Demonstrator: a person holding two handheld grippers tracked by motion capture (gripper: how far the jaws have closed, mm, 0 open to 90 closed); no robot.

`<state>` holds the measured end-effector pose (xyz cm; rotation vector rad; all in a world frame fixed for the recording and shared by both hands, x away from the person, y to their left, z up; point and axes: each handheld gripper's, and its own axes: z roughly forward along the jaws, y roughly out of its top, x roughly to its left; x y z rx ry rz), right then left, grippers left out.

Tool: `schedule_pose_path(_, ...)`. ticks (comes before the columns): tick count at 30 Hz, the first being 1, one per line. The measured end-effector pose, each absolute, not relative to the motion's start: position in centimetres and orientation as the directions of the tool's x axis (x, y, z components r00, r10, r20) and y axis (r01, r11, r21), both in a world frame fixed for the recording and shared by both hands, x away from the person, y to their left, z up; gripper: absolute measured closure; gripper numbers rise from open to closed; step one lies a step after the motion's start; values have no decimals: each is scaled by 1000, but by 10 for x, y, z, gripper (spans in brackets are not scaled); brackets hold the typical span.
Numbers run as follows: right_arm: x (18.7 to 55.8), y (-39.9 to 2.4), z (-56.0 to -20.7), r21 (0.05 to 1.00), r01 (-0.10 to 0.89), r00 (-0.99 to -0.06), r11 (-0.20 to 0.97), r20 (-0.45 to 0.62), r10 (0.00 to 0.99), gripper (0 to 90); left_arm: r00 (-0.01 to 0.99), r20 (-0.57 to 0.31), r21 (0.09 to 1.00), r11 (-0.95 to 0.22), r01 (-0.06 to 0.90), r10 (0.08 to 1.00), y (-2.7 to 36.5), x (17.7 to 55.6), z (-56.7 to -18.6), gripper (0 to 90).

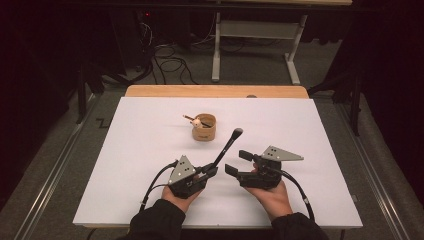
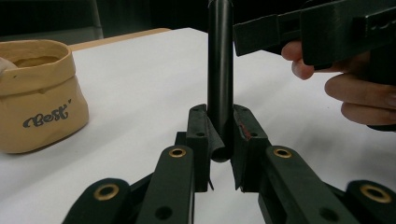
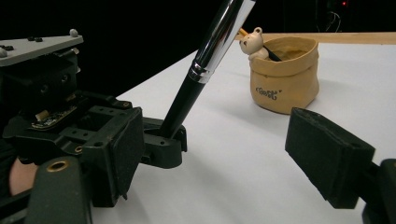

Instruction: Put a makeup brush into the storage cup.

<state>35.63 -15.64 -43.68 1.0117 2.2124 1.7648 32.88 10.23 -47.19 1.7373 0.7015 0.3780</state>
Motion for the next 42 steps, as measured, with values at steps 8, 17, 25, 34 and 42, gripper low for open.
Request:
schedule_pose_path(8,358,-158,-437,906,420,-763,58,317,564,246,770,-101,954,-159,256,631,98,327,-473,793)
schedule_pose_path(17,358,-159,-437,901,434,-754,32,343,560,291,772,-90,952,-173,251,630,95,325,-474,793)
schedule_pose_path(25,359,-162,-438,897,442,-750,-3,372,548,350,778,-83,950,-186,251,623,91,324,-476,793)
schedule_pose_path(34,359,-165,-439,889,456,-741,-45,407,535,394,784,-76,948,-198,248,617,88,322,-477,792)
schedule_pose_path(42,360,-170,-440,879,467,-728,-97,444,522,451,788,-71,948,-204,243,611,86,321,-477,793)
